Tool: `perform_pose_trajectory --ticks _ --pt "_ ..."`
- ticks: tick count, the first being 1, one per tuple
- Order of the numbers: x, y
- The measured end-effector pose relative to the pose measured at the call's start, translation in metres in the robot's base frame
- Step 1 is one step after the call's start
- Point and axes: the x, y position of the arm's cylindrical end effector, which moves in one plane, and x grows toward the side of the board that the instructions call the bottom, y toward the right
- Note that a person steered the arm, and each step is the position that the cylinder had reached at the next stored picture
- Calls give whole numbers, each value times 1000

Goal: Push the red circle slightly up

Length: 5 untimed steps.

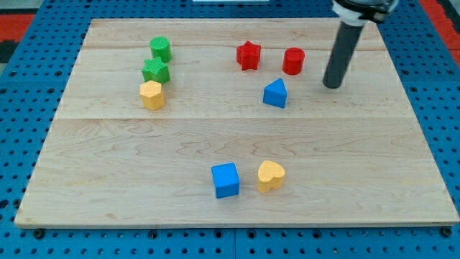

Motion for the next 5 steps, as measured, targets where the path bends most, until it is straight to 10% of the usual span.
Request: perform_pose_trajectory --ticks 5 --pt "-52 -83"
